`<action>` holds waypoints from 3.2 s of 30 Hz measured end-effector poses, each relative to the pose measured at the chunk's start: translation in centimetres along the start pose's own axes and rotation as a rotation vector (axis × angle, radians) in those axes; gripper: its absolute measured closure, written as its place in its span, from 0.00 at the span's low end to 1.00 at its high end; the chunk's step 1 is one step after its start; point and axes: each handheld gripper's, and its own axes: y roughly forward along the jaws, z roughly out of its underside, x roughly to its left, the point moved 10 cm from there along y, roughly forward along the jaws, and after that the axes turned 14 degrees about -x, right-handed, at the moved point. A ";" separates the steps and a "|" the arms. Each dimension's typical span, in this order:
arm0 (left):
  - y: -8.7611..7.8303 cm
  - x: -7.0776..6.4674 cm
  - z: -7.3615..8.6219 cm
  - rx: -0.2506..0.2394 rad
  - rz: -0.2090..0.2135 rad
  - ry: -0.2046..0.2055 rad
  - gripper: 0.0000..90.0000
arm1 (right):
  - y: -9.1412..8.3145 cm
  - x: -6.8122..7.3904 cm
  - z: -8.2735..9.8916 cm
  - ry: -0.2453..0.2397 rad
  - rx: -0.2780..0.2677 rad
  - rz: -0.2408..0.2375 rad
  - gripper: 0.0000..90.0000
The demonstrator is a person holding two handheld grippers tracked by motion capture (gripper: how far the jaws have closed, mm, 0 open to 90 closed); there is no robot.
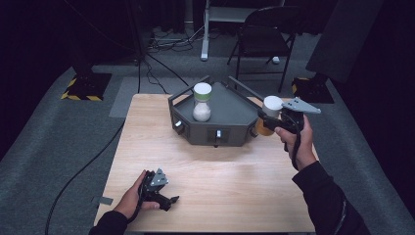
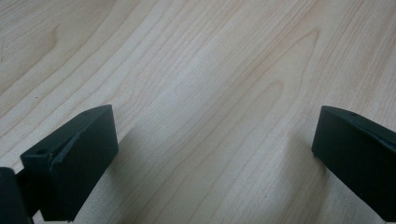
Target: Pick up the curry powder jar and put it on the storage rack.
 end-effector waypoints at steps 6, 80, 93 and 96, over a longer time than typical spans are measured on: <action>0.0 0.0 0.0 0.000 0.000 0.000 0.00 | 1.4 0.8 -0.9 -0.006 -0.004 -0.002 0.38; 0.0 0.1 0.0 0.001 0.006 0.006 0.00 | 10.4 2.5 2.4 0.016 0.001 0.058 0.35; 0.0 0.1 0.0 0.002 0.006 0.006 0.00 | 9.1 3.2 3.5 -0.087 0.019 0.076 0.06; 0.1 0.1 -0.1 0.003 0.006 0.006 0.00 | 8.5 3.4 3.8 -0.090 0.017 0.062 0.06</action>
